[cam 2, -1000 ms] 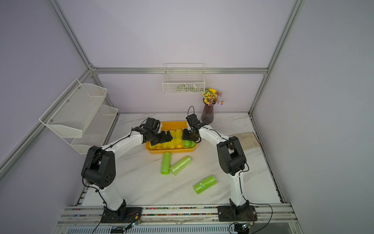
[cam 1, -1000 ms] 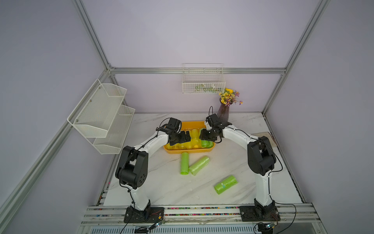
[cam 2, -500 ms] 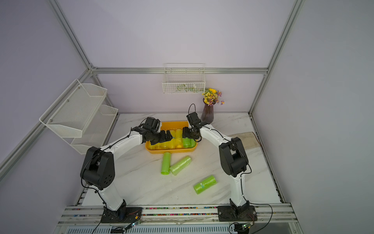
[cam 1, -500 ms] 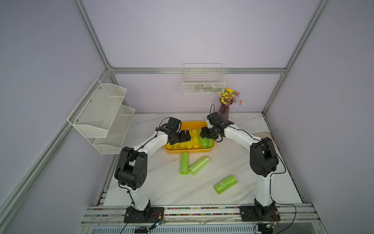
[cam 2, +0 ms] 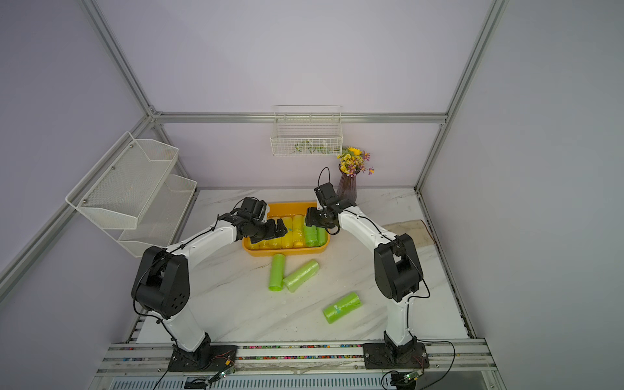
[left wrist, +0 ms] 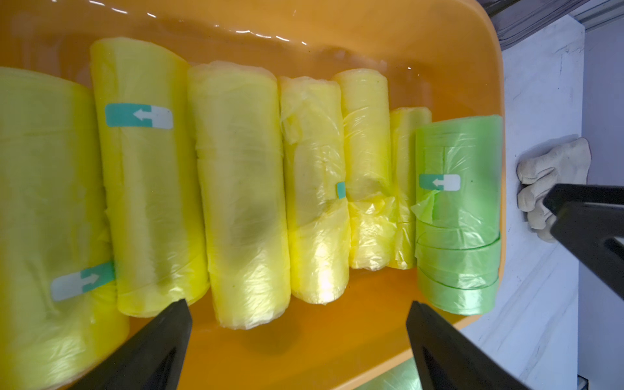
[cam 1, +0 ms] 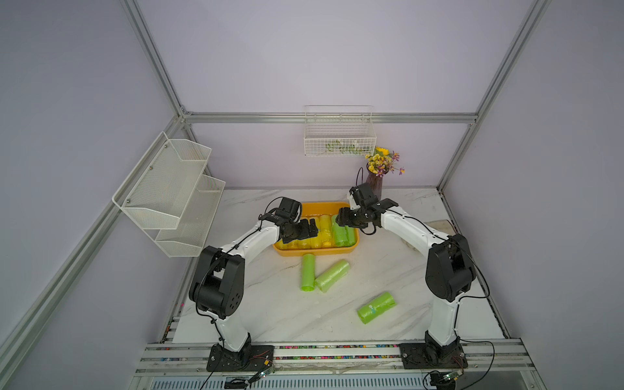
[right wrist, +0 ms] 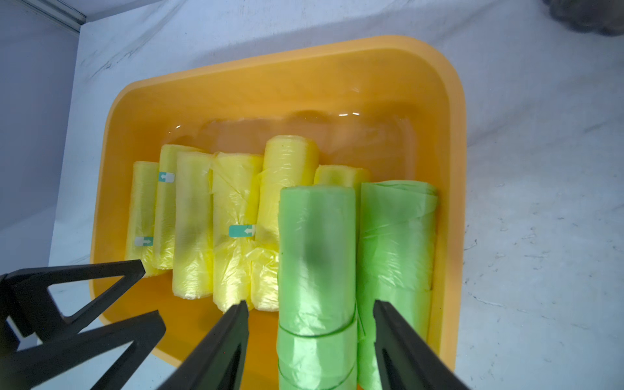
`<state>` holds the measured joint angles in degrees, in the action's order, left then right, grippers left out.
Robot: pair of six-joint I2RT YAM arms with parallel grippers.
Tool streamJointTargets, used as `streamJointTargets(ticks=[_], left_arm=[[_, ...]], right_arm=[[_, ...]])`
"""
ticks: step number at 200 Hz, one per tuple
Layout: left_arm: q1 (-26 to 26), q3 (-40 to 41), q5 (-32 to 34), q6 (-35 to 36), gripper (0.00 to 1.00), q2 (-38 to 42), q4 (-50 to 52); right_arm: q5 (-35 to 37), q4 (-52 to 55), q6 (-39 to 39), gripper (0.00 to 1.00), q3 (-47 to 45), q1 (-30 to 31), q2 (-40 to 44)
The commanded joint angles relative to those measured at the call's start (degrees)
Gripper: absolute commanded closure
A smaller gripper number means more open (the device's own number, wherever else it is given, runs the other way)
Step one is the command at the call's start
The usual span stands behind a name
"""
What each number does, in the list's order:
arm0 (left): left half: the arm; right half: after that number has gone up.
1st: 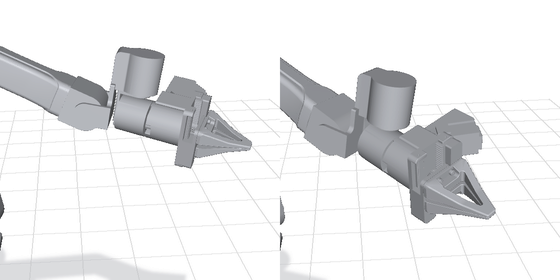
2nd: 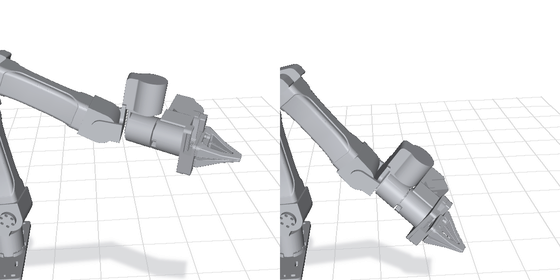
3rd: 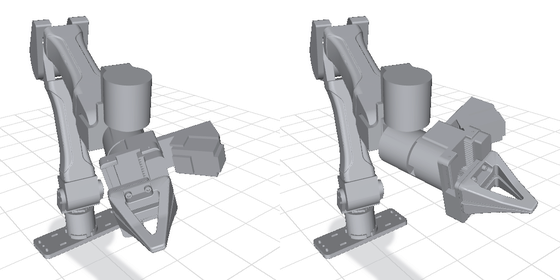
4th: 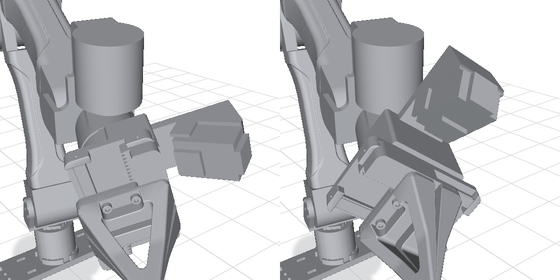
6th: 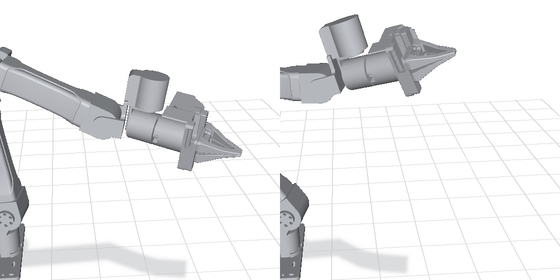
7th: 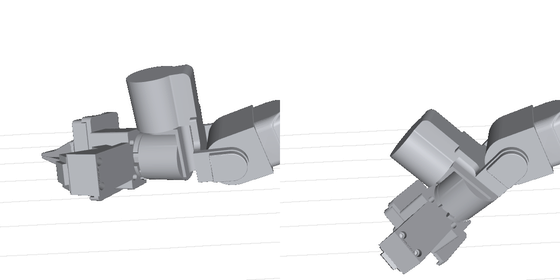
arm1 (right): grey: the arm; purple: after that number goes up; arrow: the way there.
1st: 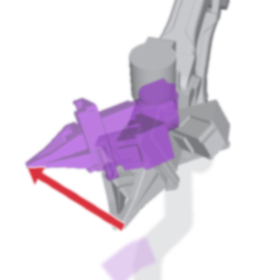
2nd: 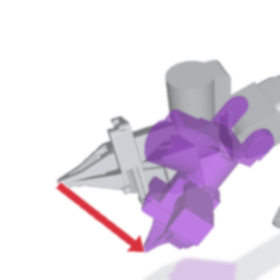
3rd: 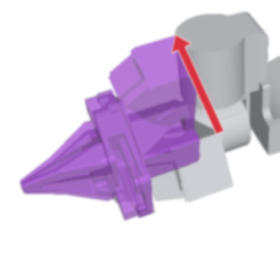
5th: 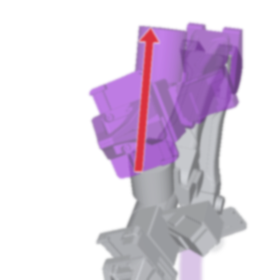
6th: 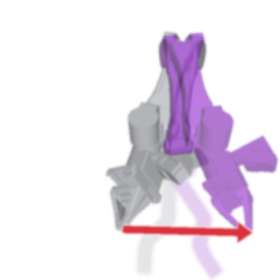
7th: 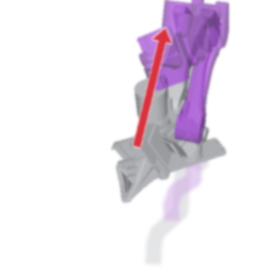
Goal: Put the roll of trash bags into the storage box
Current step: Place the roll of trash bags in the storage box.
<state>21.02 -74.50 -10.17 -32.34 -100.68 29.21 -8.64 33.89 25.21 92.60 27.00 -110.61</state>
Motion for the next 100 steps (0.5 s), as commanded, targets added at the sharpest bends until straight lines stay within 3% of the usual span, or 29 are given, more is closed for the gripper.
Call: streamJointTargets(ticks=[1,100], left_arm=[[-0.4,0.2,0.2,-0.1,0.00,3.2,-1.6],[-0.4,0.3,0.0,-0.5,0.00,3.5,-1.7]], right_arm=[[-1.2,-0.3,-0.3,0.39,-2.0,-0.1,2.4],[-5.2,-6.2,2.4,0.52,-9.9,1.0,3.3]])
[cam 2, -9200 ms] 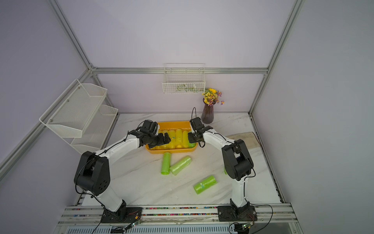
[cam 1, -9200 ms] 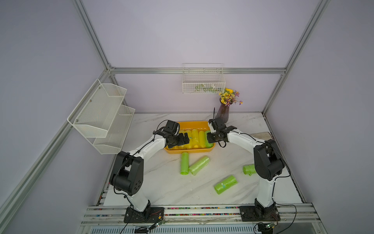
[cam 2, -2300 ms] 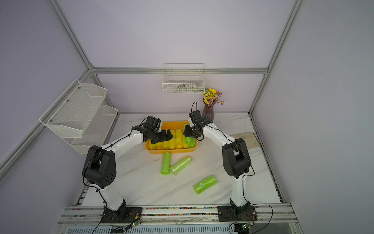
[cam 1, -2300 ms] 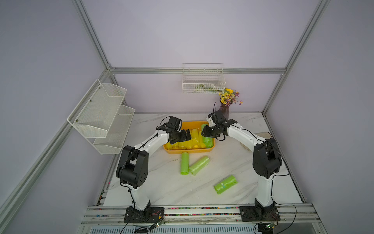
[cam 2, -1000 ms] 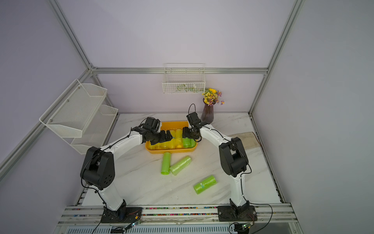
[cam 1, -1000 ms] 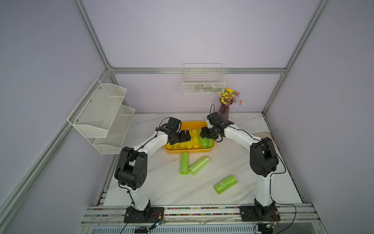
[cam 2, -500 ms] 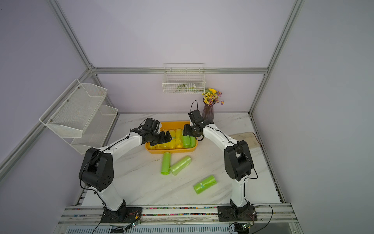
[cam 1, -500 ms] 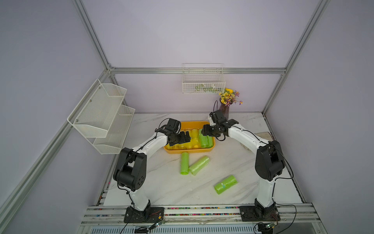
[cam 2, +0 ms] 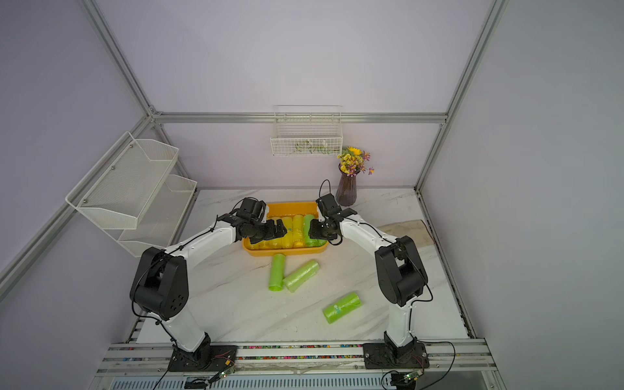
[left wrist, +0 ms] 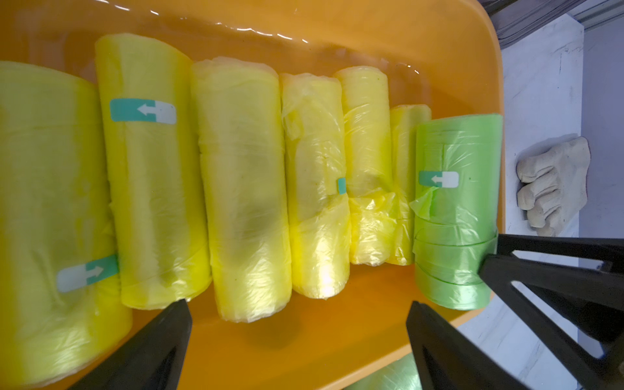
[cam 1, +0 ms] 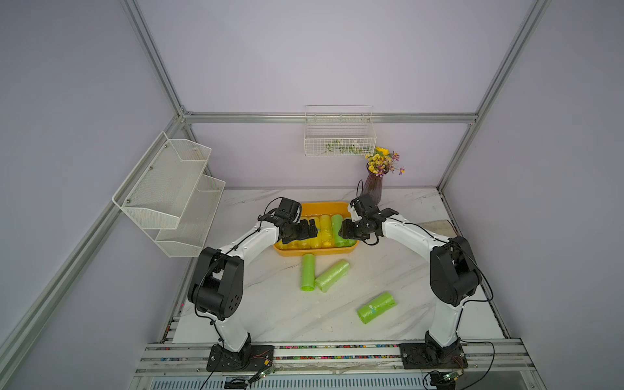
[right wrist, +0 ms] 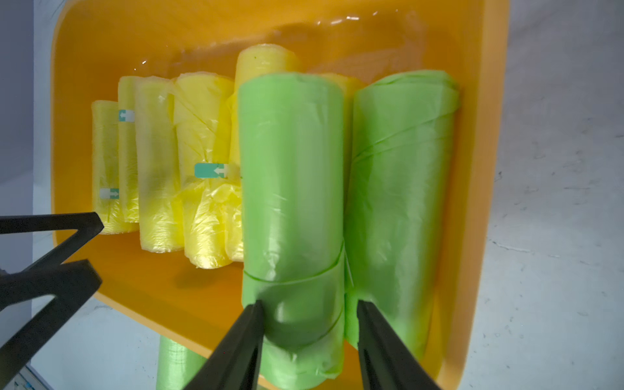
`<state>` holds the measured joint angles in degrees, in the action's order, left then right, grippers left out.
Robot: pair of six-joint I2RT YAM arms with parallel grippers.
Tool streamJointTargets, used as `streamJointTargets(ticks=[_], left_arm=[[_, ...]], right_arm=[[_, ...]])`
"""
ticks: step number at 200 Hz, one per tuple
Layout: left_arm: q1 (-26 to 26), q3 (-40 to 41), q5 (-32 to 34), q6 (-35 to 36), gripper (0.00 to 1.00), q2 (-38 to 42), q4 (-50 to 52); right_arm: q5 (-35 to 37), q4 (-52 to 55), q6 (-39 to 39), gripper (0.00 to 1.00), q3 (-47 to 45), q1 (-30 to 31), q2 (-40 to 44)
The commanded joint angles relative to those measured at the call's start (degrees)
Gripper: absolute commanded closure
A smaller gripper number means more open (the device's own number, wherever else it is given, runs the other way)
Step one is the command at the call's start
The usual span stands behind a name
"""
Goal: Put the roll of trash bags into the storage box
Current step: Place the roll of trash bags in the storage box.
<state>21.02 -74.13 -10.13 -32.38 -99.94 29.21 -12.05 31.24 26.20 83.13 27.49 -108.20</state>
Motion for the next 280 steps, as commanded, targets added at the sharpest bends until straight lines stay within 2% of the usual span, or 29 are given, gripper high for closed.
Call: streamJointTargets(ticks=[1,84,177,224,280], left_arm=[[-0.4,-0.1,0.0,-0.5,0.00,2.8,-1.7],[-0.4,0.4,0.4,-0.6,0.00,3.3,-1.7],[-0.4,0.3,0.3,-0.4,0.00,3.3,-1.6],[-0.4,-0.3,0.3,-0.1,0.00,2.8,-1.4],[-0.4,-1.2,-0.3,0.2,0.00,1.7,-1.1]], right_arm=[[-1.9,-3.7,1.4,0.52,-0.4,0.5,0.8],[-3.5,-5.9,2.9,0.54,0.5,0.7,-1.1],[1.7,-2.0,0.6,0.51,1.7,0.5,5.4],[3.8,-0.7,0.1,0.49,-3.5,0.2,10.8],[5.7,1.0,1.4,0.48,-13.7,0.0,18.9]])
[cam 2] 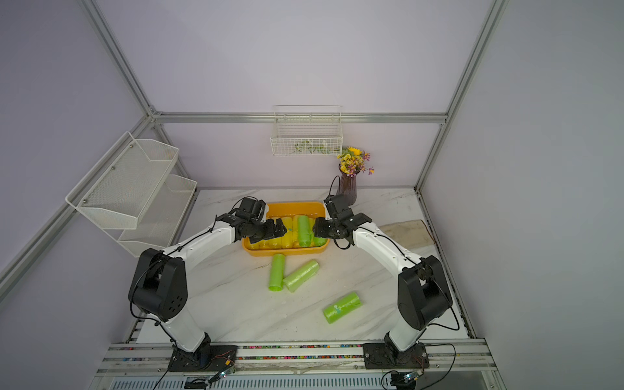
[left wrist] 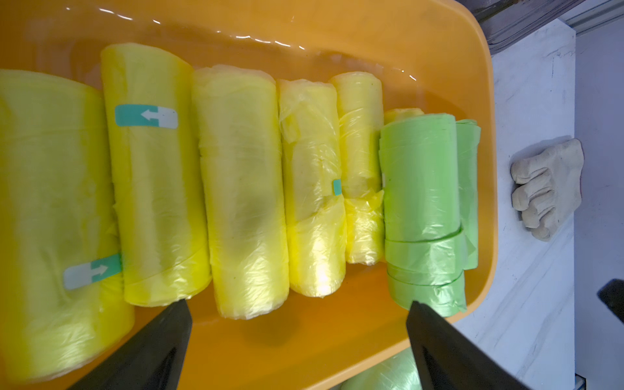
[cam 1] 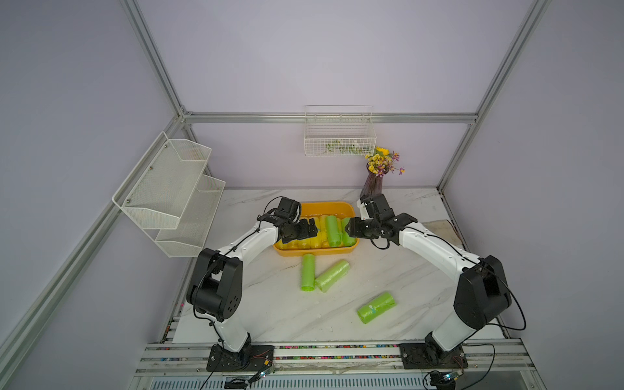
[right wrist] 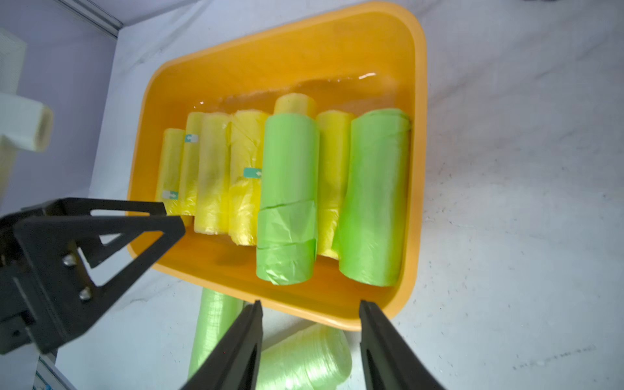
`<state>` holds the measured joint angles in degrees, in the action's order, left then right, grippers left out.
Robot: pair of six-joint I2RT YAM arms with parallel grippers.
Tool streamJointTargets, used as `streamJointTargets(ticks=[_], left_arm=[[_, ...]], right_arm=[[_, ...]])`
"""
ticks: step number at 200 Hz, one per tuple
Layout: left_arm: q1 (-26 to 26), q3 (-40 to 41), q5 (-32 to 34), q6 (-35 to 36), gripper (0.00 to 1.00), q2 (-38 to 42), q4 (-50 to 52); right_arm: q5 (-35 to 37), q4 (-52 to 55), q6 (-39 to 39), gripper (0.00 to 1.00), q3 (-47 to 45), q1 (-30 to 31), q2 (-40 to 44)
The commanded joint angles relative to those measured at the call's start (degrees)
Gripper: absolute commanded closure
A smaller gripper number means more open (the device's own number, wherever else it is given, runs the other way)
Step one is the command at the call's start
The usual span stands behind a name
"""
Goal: Put the roll of trash bags into the storage box
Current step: Place the roll of trash bags in the storage box, then adjust the roll of trash bags at the center of the board.
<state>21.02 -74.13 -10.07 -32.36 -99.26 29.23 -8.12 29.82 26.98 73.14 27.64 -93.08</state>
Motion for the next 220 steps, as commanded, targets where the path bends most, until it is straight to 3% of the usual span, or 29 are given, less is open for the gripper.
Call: streamJointTargets(ticks=[1,66,220], left_arm=[[-0.4,-1.3,-0.4,0.2,0.00,1.0,-1.1],[-0.4,-2.9,-1.0,1.4,0.00,-0.6,-1.1],[-0.4,-4.7,-3.1,3.2,0.00,-3.1,-1.9]], right_arm=[[1.8,2.5,0.7,0.48,-3.9,-0.1,3.9],[4.2,8.2,6.7,0.46,-15.9,0.0,17.9],[3.8,20.2,24.7,0.35,-32.3,4.4,35.1]])
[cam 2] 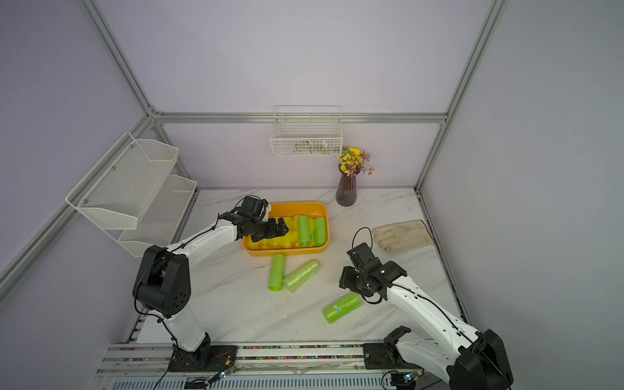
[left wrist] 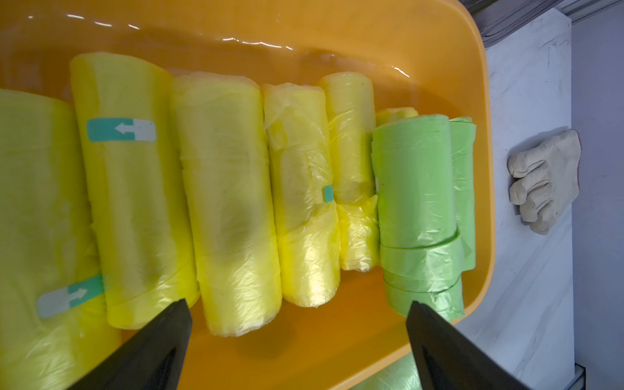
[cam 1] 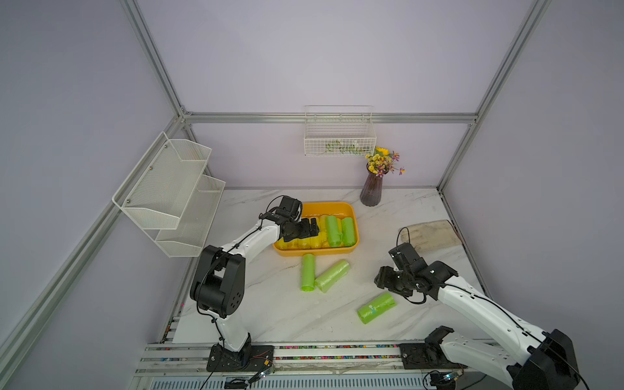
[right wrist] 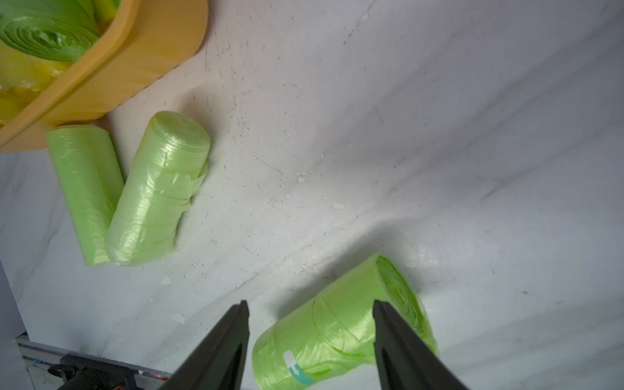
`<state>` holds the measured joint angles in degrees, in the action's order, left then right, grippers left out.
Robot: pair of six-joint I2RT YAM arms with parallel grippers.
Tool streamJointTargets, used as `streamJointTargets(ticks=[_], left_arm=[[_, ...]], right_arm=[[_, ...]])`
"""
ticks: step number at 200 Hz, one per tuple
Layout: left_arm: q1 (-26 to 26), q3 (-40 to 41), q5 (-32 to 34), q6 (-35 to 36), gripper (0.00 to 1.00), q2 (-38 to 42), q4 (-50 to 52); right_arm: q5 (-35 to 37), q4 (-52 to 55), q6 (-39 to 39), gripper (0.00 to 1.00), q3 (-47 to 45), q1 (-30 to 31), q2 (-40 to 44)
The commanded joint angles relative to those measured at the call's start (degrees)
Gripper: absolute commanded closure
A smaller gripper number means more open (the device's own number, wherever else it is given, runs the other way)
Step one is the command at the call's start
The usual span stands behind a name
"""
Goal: Put the roll of trash bags into the storage box
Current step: Adjust the roll of trash bags at the center of the board.
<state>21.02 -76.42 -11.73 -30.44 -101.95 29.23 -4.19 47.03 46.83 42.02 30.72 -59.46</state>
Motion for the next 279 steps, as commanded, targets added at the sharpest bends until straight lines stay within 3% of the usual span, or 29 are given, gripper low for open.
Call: streamJointTargets(ticks=[1,12,43,154,279], left_arm=[[-0.4,-2.4,-1.4,1.3,0.00,-0.4,-1.9],[-0.4,-2.3,-1.5,1.4,0.00,-0.5,-1.9],[-0.4,-1.9,-1.5,1.7,0.00,-0.4,-1.9],[-0.4,-4.2,-2.3,1.5,0.00,-2.6,-1.1],[-0.4,-1.9,0.1,1.4,0.00,0.1,-0.2]], right_arm=[[-0.1,3.1,4.9,0.36,-1.2,1.3,1.6],[-0.3,3.7,5.5,0.30,-1.7,1.9,1.3],[-0.7,3.8,6.8,0.28,-3.3,4.0,-0.9],[-1.6,-1.7,6.7,0.24,-4.8,5.3,-8.0],[6.1,-4.2,-6.4,0.30,11.6,5.2,-27.3]])
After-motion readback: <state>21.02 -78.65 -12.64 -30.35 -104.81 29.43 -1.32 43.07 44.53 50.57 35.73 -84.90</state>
